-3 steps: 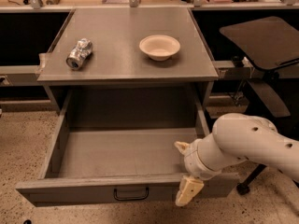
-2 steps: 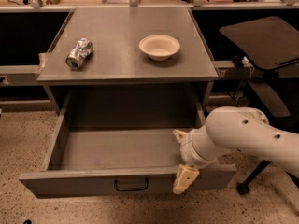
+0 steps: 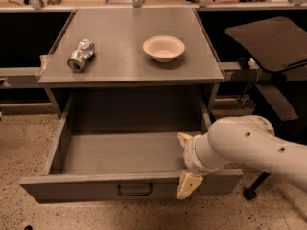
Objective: Close top drawer
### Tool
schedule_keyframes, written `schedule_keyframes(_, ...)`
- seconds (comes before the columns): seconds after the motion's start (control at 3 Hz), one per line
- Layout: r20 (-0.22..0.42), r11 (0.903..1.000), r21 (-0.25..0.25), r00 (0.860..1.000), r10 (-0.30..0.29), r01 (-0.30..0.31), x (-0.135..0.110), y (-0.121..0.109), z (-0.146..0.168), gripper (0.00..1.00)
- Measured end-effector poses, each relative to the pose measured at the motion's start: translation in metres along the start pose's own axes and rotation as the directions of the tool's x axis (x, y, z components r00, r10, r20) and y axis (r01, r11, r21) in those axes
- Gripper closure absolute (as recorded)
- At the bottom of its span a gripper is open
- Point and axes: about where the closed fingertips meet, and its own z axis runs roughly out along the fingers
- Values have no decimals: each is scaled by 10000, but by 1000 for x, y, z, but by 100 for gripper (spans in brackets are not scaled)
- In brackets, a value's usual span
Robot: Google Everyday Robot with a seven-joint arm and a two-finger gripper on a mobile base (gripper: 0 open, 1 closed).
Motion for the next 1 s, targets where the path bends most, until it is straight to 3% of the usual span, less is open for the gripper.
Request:
schedule_keyframes(0.67, -395, 9942, 1004, 9986, -346, 384, -5, -6, 10, 42)
schedule_keyframes(1.0, -678, 9677, 2331, 9943, -824, 961, -14, -30, 7, 42)
